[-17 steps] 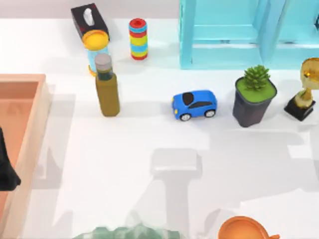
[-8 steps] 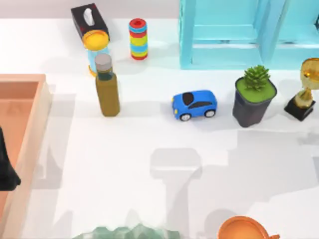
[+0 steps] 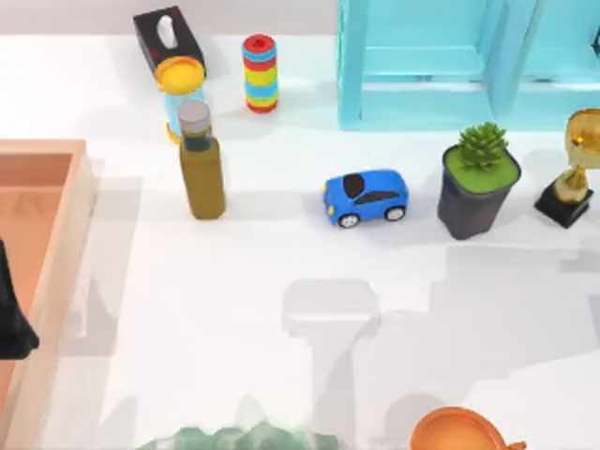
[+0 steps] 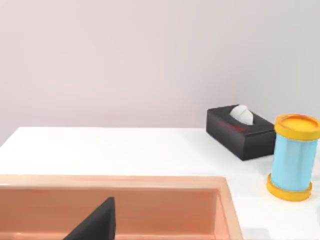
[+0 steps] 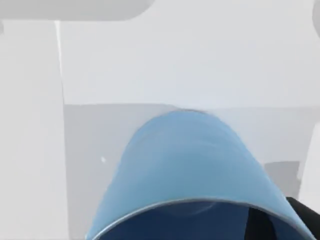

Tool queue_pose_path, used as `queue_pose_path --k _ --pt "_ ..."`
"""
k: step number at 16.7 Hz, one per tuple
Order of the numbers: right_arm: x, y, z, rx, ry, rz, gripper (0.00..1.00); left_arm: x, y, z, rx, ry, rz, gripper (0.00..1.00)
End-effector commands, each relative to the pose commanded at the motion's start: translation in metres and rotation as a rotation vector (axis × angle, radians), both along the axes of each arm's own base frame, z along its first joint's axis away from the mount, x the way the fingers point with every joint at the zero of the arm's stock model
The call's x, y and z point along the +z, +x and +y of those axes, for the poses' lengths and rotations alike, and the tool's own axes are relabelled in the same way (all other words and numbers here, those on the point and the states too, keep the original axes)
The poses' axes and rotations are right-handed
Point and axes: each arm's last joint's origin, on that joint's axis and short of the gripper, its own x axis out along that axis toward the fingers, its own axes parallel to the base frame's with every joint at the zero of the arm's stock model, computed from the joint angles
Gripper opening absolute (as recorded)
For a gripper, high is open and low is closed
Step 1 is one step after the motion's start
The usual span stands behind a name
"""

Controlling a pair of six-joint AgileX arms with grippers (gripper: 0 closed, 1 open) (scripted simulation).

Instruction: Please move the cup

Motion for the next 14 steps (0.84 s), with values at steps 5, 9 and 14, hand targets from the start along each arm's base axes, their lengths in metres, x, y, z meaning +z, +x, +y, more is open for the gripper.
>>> queue_pose_path --k 5,9,14 --pt "0.0000 0.0000 0.0000 0.000 0.000 0.000 0.75 0.0000 0.0000 0.0000 0.000 0.000 0.000 1.00" --pt "0.0000 0.0000 0.0000 0.000 0.000 0.000 1.00 0.0000 0.0000 0.0000 0.000 0.000 0.000 1.00" --pt "0.0000 0.0000 0.0000 0.000 0.000 0.000 1.00 0.0000 0.0000 0.0000 0.000 0.000 0.000 1.00"
